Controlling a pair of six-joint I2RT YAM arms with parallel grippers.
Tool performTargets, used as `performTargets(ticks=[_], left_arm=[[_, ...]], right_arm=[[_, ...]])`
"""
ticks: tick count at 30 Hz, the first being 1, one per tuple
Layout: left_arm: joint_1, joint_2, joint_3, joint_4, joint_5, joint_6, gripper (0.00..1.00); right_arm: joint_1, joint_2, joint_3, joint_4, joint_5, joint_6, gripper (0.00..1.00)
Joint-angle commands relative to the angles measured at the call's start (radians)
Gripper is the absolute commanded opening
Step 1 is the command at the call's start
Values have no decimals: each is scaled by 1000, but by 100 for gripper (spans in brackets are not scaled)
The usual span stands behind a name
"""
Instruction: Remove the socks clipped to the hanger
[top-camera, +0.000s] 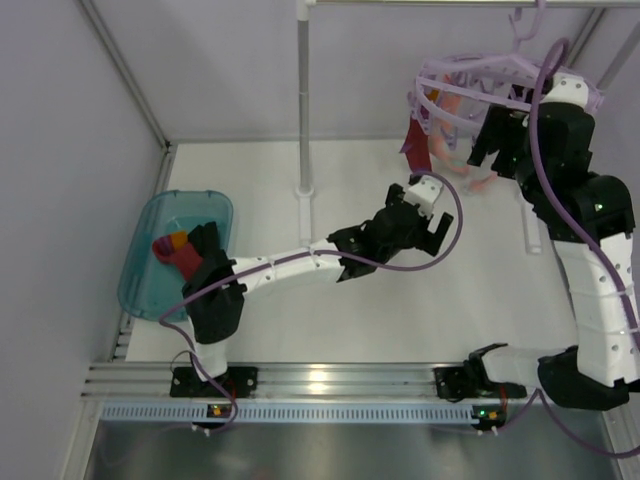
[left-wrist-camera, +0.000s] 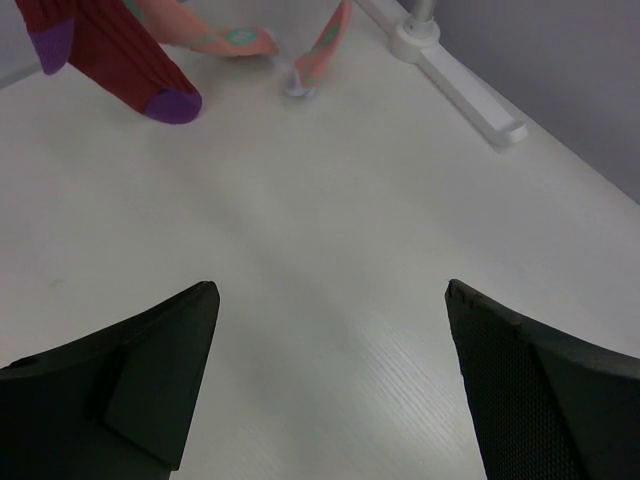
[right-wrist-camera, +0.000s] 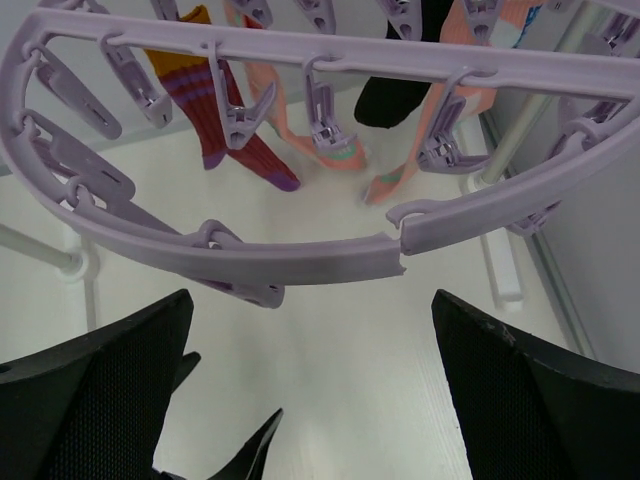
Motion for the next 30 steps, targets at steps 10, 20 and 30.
performTargets(ticks=[10, 20, 30], left_arm=[[-4, -52, 1, 93, -64, 3, 98], [-4, -217, -172, 91, -94, 0, 97], [-4, -313, -290, 90, -161, 9, 97]], right_arm=[[-115, -19, -30, 57, -172, -32, 99], [-88, 120, 15, 192, -409, -27, 97], [96, 381, 295, 206, -690, -46, 97]])
